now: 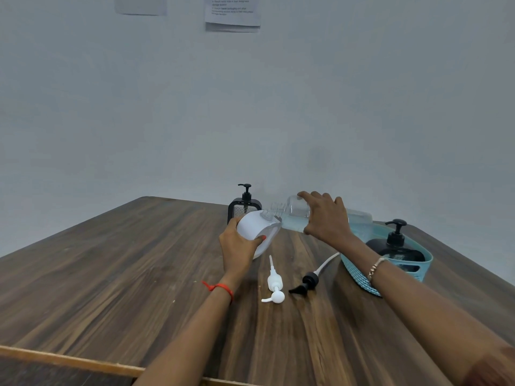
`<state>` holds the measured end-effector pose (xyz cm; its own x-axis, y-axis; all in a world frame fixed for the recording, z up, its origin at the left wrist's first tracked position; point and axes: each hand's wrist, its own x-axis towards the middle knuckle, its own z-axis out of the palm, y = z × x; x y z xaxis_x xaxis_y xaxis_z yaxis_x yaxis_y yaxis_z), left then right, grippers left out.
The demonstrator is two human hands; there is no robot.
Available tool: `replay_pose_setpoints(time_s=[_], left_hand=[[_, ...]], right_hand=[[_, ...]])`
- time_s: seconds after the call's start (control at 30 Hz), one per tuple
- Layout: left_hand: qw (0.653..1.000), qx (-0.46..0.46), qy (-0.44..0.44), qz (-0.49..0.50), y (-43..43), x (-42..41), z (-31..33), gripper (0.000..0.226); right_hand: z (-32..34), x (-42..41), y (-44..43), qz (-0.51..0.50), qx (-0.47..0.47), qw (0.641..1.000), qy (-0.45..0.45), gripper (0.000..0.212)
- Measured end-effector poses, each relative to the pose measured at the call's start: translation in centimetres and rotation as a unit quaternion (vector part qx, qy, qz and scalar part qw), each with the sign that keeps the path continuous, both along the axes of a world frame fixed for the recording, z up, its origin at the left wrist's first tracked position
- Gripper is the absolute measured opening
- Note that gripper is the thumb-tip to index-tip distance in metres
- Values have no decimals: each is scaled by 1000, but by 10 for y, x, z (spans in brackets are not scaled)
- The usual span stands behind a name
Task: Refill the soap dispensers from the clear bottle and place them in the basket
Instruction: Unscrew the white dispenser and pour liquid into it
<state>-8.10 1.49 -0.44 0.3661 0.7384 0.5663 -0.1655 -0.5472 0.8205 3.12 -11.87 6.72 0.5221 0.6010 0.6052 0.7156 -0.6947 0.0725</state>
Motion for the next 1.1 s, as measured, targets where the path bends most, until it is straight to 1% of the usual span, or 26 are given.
replay_pose_setpoints(time_s=[1.1], left_hand=[[1000,-23,5,-4,5,-6,-5,56]], right_hand=[[1,-7,4,2,-18,1000,-8,68]])
